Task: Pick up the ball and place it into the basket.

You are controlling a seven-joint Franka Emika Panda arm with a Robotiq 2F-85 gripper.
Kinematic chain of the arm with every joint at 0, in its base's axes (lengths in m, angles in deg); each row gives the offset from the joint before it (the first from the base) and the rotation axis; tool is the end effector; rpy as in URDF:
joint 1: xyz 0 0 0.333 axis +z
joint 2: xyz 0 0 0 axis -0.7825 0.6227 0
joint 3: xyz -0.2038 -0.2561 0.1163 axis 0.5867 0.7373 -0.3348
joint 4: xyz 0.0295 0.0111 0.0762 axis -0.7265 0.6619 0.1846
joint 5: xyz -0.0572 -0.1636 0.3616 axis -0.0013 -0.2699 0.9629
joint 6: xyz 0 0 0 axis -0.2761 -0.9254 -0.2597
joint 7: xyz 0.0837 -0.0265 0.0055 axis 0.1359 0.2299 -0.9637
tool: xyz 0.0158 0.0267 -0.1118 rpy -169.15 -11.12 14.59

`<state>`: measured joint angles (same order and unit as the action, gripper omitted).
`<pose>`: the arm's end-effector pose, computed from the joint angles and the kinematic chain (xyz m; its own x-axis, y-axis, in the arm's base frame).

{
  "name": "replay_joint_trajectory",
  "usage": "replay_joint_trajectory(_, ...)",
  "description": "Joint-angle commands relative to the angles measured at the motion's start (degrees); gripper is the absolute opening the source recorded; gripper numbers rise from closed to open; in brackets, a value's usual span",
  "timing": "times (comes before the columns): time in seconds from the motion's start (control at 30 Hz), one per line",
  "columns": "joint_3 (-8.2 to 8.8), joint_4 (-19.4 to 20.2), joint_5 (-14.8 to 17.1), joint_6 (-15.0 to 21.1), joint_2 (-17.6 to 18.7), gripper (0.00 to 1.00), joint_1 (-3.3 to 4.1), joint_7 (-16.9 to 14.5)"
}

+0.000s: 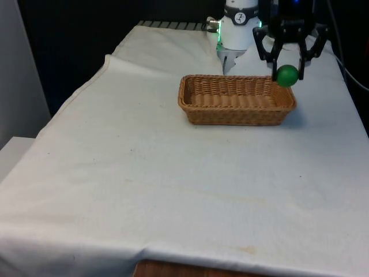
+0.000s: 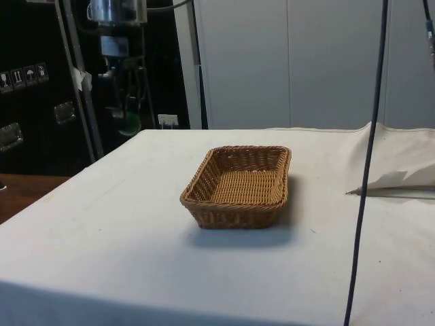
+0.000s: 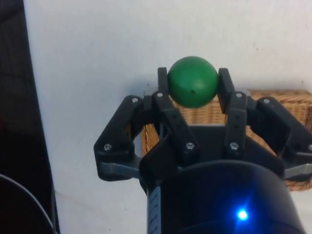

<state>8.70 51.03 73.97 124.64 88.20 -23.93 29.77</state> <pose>0.6365 0.1036 0.3702 0.9903 0.0758 0.1166 0.0820 -0.9954 -0.0495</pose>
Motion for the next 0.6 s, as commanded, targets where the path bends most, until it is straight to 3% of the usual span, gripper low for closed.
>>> replay_joint_trajectory(0.0,0.29,1.0,-1.0,0.5,-0.7,0.02,0.46,0.9)
replay_joint_trajectory(0.03,-0.06,0.5,-0.3,0.0,-0.5,0.02,0.00,0.2)
replay_joint_trajectory(0.07,0.23,1.5,-1.4,0.5,-1.1,0.02,0.46,1.1)
replay_joint_trajectory(0.13,0.17,3.0,-2.5,0.7,-2.2,0.02,0.57,1.8)
replay_joint_trajectory(0.27,-0.11,4.8,-4.3,0.9,-3.7,0.02,0.63,3.0)
replay_joint_trajectory(0.3,-0.46,3.9,-3.1,0.2,-3.0,0.02,0.11,2.0)
replay_joint_trajectory(0.33,-0.17,5.3,-4.8,0.9,-4.0,0.02,0.57,3.4)
replay_joint_trajectory(0.57,-0.86,9.3,-7.8,1.2,-6.8,0.02,0.52,5.9)
